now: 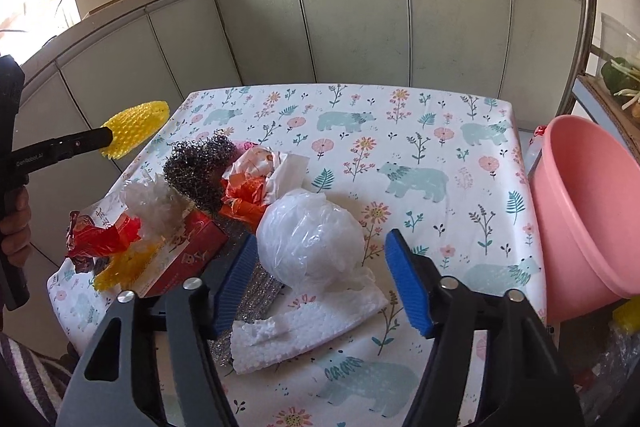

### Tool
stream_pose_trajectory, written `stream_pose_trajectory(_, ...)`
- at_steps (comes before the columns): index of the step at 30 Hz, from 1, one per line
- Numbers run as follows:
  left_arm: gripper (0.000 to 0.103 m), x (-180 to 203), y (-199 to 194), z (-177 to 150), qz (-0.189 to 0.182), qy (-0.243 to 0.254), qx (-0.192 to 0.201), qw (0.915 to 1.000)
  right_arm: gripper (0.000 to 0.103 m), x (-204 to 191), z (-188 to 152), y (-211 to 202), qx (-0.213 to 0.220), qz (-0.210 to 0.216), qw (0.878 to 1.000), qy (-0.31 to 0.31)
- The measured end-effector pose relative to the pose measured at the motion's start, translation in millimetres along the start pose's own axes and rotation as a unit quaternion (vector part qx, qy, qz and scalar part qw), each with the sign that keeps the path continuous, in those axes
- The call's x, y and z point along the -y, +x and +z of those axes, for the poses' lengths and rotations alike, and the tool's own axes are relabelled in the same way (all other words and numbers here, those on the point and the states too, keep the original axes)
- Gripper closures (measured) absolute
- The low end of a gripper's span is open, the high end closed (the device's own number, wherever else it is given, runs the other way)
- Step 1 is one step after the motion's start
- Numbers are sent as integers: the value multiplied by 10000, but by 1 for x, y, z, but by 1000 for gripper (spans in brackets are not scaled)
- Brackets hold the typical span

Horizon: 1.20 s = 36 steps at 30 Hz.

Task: Collect trash
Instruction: 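Lower the left tool onto the yellow foam net and close it, then close the right tool on the white plastic bag, then drop the yellow net from the left tool into the bucket while the right drops the bag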

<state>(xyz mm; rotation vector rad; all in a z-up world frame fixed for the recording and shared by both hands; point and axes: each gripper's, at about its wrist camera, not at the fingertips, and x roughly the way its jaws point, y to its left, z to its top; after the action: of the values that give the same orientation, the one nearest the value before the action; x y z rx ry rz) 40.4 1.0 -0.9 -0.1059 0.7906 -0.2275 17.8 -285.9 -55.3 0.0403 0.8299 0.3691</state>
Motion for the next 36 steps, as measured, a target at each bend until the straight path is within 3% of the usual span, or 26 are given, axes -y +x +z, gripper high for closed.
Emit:
stream_pose_trajectory(4,95,6,-3,-1,-24,55,32,10000,63,2,-2,11,-178,140,9997,86)
stream_pose_trajectory(6,95,9,-5,0,-32,70,42,10000,82,3,-3,15,-248,209,9994,131)
stream_pose_trajectory(9,95,14,-8,0,-61,118,80,9999,92,5,-5,12,-200,388,9989,196)
stream_pose_trajectory(21,95,61,-20,12,-451,421,366,9974,94,21,-6,-45,596,376,9966,431)
stream_pose_trajectory(28,95,113,-13,27,-1058,633,657,9902,94,53,-4,-83,1153,-191,9909,662)
stream_pose_trajectory(36,95,194,10,41,-1766,1126,742,9750,94,109,-12,-117,1514,-1028,9756,1212)
